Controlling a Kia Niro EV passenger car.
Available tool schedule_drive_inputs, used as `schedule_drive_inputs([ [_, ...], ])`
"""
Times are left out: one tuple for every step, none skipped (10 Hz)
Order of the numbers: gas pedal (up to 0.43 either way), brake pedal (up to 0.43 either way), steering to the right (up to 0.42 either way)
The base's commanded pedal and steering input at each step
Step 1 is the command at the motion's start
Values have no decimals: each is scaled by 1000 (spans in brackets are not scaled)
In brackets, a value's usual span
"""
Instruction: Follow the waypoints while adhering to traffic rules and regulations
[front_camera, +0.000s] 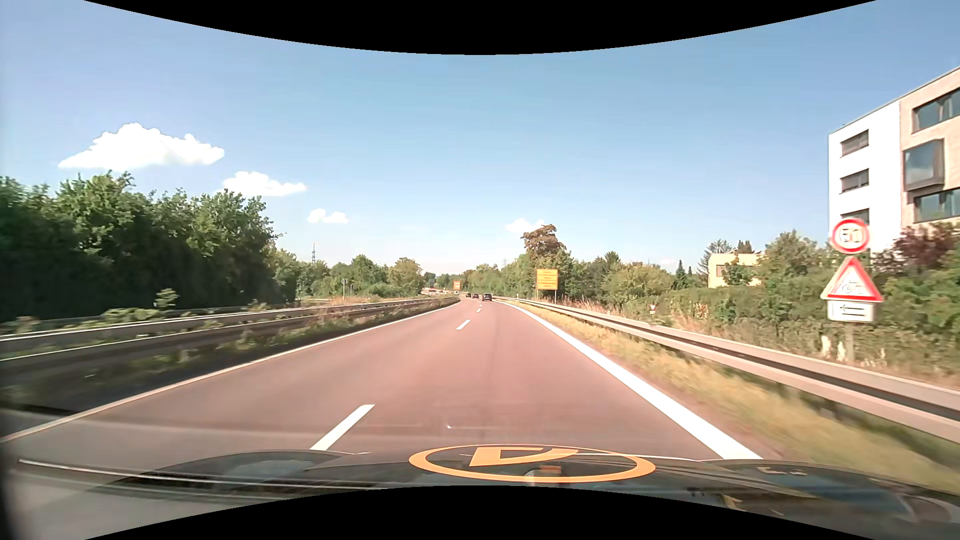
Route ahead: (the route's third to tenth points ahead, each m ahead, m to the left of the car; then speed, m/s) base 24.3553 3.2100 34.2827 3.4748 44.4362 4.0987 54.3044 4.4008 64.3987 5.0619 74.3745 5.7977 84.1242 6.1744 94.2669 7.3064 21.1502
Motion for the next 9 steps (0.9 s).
schedule_drive_inputs([
  [177,0,-5],
  [169,0,-5],
  [169,0,-5],
  [169,0,-5],
  [157,0,-5],
  [157,0,-5],
  [157,0,-5],
  [169,0,-5],
  [177,0,-5],
])
